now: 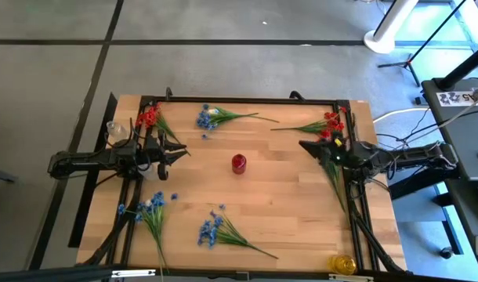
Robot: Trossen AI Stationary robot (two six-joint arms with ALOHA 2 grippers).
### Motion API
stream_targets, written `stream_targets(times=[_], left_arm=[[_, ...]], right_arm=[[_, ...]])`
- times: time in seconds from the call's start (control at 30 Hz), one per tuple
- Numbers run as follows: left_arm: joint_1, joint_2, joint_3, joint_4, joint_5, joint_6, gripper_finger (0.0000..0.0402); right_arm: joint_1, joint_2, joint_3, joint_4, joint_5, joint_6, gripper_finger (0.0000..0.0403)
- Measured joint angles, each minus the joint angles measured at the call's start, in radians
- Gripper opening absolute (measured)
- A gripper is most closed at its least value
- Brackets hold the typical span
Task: Sort flowers into vase by color
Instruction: Put the bottom right red flowers into the red vase
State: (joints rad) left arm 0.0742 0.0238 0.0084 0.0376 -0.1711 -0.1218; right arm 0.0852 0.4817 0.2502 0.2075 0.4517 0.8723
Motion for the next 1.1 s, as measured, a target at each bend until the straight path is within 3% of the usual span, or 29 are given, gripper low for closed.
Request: stream_targets(times=[0.1,0.2,0.33,0.43,0.57,0.73,0.97,1.1], left_arm=[[0.000,0.000,0.000,0.000,0.000,0.000,0.0104],[0.000,0.000,0.000,0.000,0.000,0.000,0.0104],[0.000,0.000,0.000,0.000,0.000,0.000,0.0104],[0.000,0.000,0.000,0.000,0.000,0.000,0.0104],[0.000,0.000,0.000,0.001,-0.010,0.001,0.0104],[0.000,0.000,0.000,0.002,0.004,-0.053,0.0104],[0.000,0.000,0.000,0.206,0.064,-0.622,0.0104],[-0.001,0.000,0.000,0.269,0.092,-0.729,0.0104]], right_arm=[[-0.001,0.145,0.186,-0.269,0.082,-0.002,0.0017],[-0.002,0.292,0.380,-0.655,0.117,0.136,0.0017],[-0.031,0.476,0.596,-1.126,0.055,0.278,0.0028],[-0.085,0.598,0.684,-1.296,-0.059,0.304,0.0063],[-0.177,0.722,0.700,-1.409,-0.213,0.298,0.0135],[-0.279,0.832,0.644,-1.417,-0.271,0.207,0.0206],[-0.436,0.928,0.553,-1.349,-0.311,0.099,0.0215],[-0.495,0.951,0.507,-1.321,-0.317,0.090,0.0196]])
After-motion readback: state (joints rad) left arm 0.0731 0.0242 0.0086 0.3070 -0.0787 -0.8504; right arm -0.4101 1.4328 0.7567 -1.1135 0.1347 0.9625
